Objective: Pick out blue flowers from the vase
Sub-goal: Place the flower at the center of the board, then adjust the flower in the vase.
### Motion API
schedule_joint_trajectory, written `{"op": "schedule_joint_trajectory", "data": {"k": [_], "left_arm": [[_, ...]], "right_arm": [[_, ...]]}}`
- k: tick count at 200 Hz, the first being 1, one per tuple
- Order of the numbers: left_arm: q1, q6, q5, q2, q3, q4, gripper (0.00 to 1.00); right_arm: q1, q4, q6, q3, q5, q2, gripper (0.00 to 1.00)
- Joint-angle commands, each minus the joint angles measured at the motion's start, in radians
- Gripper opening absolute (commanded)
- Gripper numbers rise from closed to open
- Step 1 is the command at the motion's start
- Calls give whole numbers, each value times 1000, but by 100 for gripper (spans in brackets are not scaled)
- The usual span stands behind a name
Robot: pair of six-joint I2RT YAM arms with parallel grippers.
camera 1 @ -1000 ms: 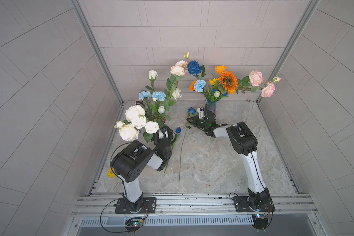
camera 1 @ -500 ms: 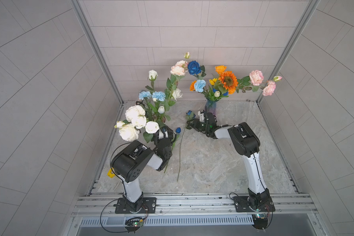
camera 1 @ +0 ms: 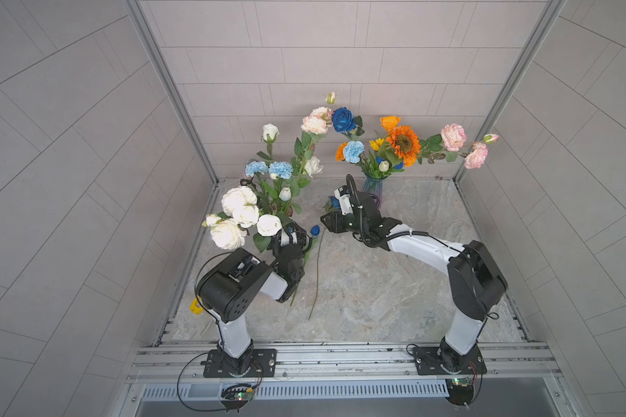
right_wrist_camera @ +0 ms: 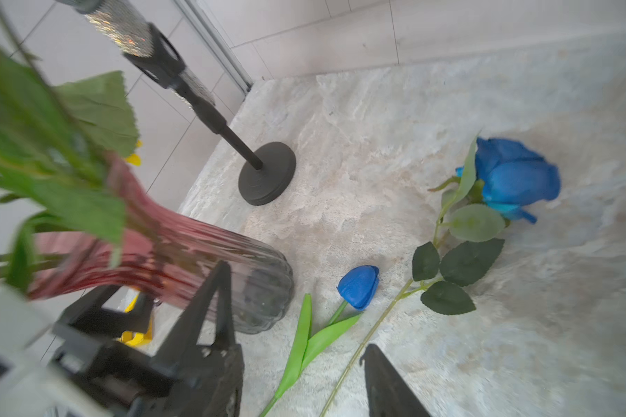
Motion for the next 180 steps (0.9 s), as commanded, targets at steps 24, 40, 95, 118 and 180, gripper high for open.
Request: {"op": "schedule_joint_trajectory", "data": {"k": [24,40,95,118,180], "left_arm": [[2,0,-2,-5,-10,5,92],[3,0,-8,-4,-9,5,92],[-11,8,7,-18,-25,4,100],[-17,7,-2,-31,-32,3,100],[-52,32,-20,-88,-59,3,100]], "right_arm": [[27,-160,-112,119,-105,-160,58],[28,-174,-110,183,-151,-152,59],[39,-193,-99,415,-263,-40,59],[39,-203,-99,497,-302,31,59],[42,-219,-130,561,-366,94,60]]}}
